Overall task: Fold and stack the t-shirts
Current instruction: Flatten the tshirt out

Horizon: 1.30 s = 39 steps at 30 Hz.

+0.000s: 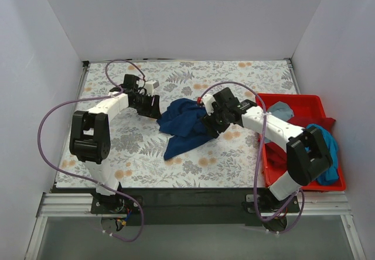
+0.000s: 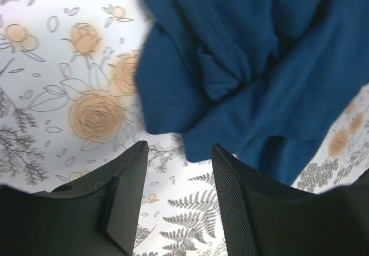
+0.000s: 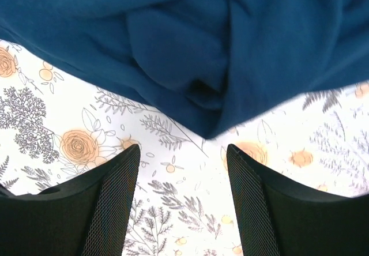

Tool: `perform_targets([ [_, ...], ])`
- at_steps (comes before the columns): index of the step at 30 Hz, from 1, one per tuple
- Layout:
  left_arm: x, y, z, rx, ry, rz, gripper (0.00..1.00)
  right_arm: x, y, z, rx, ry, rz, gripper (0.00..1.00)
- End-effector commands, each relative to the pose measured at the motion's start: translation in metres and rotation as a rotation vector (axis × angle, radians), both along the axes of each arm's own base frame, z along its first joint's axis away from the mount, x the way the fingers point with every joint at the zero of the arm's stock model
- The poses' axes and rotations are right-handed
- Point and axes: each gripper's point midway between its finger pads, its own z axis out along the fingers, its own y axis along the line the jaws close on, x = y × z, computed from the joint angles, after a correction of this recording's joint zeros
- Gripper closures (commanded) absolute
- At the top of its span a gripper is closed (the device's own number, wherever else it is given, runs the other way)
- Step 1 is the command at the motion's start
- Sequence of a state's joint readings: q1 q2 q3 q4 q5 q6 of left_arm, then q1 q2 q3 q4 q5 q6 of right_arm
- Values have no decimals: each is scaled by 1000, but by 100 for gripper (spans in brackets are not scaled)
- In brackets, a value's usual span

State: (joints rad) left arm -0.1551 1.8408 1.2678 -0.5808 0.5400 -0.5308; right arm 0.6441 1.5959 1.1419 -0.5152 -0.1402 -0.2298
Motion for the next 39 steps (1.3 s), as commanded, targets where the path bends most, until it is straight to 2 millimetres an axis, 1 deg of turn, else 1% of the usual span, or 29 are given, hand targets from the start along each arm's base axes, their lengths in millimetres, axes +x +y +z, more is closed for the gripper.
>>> perform_targets([
  [1,-5,-18,29,-22,-111,-89,52,4,-9,14,57,-23,-81,32],
  [2,-6,-20,27,-16,-106,-92,50,3,-11,11,75,0,-88,32],
  [5,-13,-30,15,3,-73,-109,48,14,-24,-1,85,65,-164,32],
  [6,-15,-33,11,7,-64,-116,48,22,-31,-3,91,77,-194,32],
  [7,-19,-37,6,17,-50,-126,48,23,-32,-9,91,105,-209,32],
  [9,-22,-37,-5,57,-32,-123,47,28,-33,-12,91,111,-217,30],
  [11,-25,-37,-14,82,-14,-120,43,26,-33,-21,81,137,-216,27],
  [12,-24,-35,-16,92,-11,-111,38,24,-33,-24,79,148,-212,26],
  [15,-27,-34,-22,107,3,-105,37,21,-30,-36,78,189,-204,25],
  [17,-29,-33,-22,109,5,-104,42,22,-26,-38,94,204,-199,26],
  [18,-30,-33,-22,110,8,-104,44,24,-23,-40,98,211,-195,30],
  [21,-32,-32,-20,113,19,-104,62,31,-20,-40,105,215,-199,39],
  [22,-33,-33,-17,109,19,-105,67,33,-20,-41,104,218,-204,54],
  [23,-34,-33,-14,106,15,-107,79,39,-21,-37,107,201,-212,60],
  [24,-34,-33,-11,104,11,-106,84,43,-25,-36,107,194,-225,65],
  [25,-33,-34,-3,91,-3,-105,89,47,-28,-31,113,181,-234,79],
  [26,-34,-33,2,87,-3,-104,98,53,-31,-26,116,163,-244,88],
  [27,-33,-34,8,84,-16,-103,100,61,-37,-21,119,143,-259,98],
  [28,-30,-31,13,81,-25,-93,100,65,-41,-13,122,123,-263,99],
  [29,-30,-30,24,71,-41,-87,100,68,-45,-9,125,117,-263,99],
  [30,-27,-28,34,62,-62,-81,100,78,-52,2,132,82,-276,99],
  [31,-21,-20,41,58,-77,-55,100,84,-56,14,130,35,-258,99],
  [32,-20,-17,55,44,-99,-39,100,90,-60,23,125,-4,-255,99],
  [33,-10,-8,70,33,-132,-10,100,99,-62,42,132,-64,-244,99],
  [34,-7,-3,80,26,-145,5,100,103,-64,53,114,-114,-200,99],
  [35,-7,2,93,12,-157,16,100,105,-66,62,102,-140,-174,99],
  [36,-3,13,104,6,-175,47,100,115,-63,88,115,-204,-151,99],
  [38,-3,23,130,0,-218,63,100,121,-60,108,89,-274,-66,99],
  [39,-3,30,136,10,-226,73,100,127,-57,123,72,-303,-40,99],
])
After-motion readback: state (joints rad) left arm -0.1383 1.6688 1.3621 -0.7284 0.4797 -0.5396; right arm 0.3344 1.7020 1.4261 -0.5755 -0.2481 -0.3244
